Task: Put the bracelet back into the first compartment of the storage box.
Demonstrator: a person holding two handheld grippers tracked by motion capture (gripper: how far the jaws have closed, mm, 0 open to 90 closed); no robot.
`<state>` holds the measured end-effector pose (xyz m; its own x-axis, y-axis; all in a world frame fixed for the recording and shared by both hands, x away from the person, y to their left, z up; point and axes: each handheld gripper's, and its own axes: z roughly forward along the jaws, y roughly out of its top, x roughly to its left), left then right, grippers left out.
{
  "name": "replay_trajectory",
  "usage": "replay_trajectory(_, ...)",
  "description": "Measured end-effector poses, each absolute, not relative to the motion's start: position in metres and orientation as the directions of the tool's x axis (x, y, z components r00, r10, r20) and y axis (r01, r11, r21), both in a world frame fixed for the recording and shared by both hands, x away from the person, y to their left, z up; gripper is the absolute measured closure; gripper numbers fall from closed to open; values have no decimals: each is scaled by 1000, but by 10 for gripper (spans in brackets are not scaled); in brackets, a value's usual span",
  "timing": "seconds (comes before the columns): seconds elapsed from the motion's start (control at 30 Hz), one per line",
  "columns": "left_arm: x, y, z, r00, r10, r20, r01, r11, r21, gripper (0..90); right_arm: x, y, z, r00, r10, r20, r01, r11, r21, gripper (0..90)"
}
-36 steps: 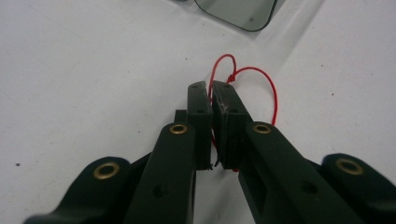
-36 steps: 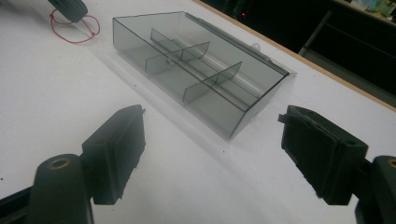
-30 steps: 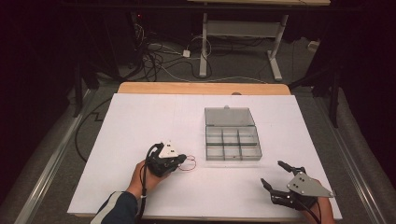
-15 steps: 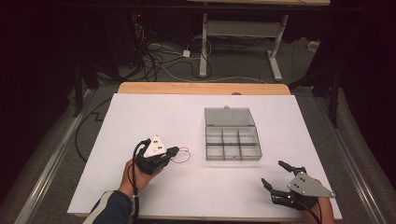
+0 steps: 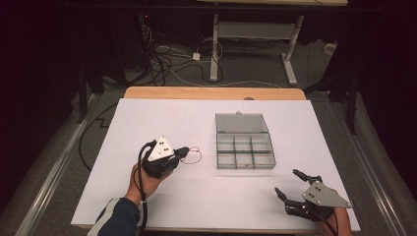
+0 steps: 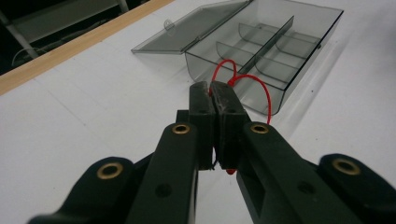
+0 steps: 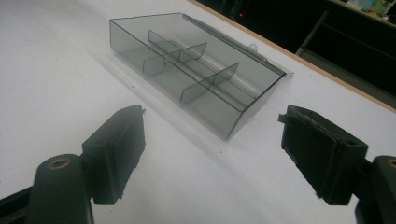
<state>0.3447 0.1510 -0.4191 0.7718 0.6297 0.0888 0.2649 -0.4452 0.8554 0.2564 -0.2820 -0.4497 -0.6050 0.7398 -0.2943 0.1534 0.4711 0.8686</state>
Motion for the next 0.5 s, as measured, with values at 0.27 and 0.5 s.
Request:
replay_trajectory(0.27, 354, 132, -412, 793, 603, 86, 243, -443, 863, 854, 256, -282, -450, -602, 742, -295, 154, 471, 868, 217)
replay_trajectory(0.5, 367, 109, -406, 808, 579, 106, 227, -473, 851, 854, 256, -283, -450, -602, 743, -293, 155, 468, 870, 217)
